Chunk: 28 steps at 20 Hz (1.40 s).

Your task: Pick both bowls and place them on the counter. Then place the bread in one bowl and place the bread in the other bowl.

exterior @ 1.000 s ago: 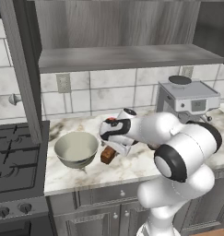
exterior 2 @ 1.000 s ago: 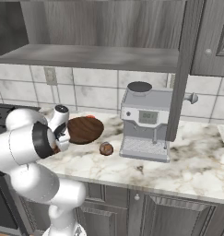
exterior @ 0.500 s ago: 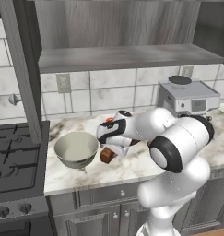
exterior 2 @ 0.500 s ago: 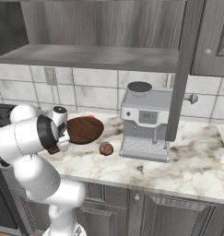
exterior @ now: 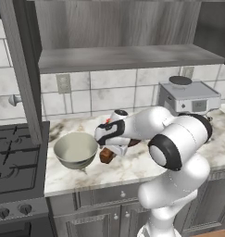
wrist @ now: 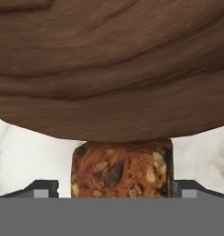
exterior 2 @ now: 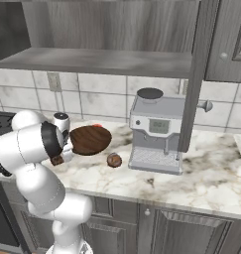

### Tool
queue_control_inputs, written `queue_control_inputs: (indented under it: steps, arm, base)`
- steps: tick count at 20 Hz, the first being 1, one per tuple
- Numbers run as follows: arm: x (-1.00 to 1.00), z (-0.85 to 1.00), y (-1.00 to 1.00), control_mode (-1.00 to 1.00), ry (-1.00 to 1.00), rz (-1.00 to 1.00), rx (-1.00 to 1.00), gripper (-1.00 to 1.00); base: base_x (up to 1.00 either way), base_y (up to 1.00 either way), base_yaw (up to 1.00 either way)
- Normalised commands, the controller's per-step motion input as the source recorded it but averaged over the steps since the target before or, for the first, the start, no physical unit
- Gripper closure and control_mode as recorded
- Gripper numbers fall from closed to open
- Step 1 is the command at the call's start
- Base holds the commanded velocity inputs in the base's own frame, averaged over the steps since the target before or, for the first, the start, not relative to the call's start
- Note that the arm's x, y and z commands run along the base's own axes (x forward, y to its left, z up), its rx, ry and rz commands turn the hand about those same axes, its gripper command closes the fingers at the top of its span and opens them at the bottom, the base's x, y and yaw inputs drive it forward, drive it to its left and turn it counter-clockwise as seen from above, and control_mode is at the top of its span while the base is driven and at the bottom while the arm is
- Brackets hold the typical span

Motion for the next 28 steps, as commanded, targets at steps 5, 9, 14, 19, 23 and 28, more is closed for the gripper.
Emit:
queue_control_inputs:
  steps: [5, 9, 14, 19, 23, 28]
  arm:
    - [-0.24, -0.18, 0.01, -1.0, 0.0, 0.0, -0.05, 1.0]
    - [-0.26, -0.05, 0.0, -1.0, 0.0, 0.0, -0.01, 1.0]
    - [-0.28, 0.12, -0.02, -1.0, -0.05, 0.0, 0.0, 1.0]
    - [-0.25, 0.33, -0.02, -1.0, -0.1, 0.0, 0.0, 1.0]
    - [-0.1, 0.42, -0.04, -1.0, -0.05, 0.0, 0.0, 1.0]
    - [0.0, 0.39, -0.12, -1.0, 0.0, 0.0, 0.0, 1.0]
  base:
    - [0.0, 0.0, 0.0]
    - [0.0, 0.0, 0.0]
    - [0.0, 0.0, 0.0]
    - [0.0, 0.0, 0.0]
    - [0.0, 0.0, 0.0]
    - [0.0, 0.0, 0.0]
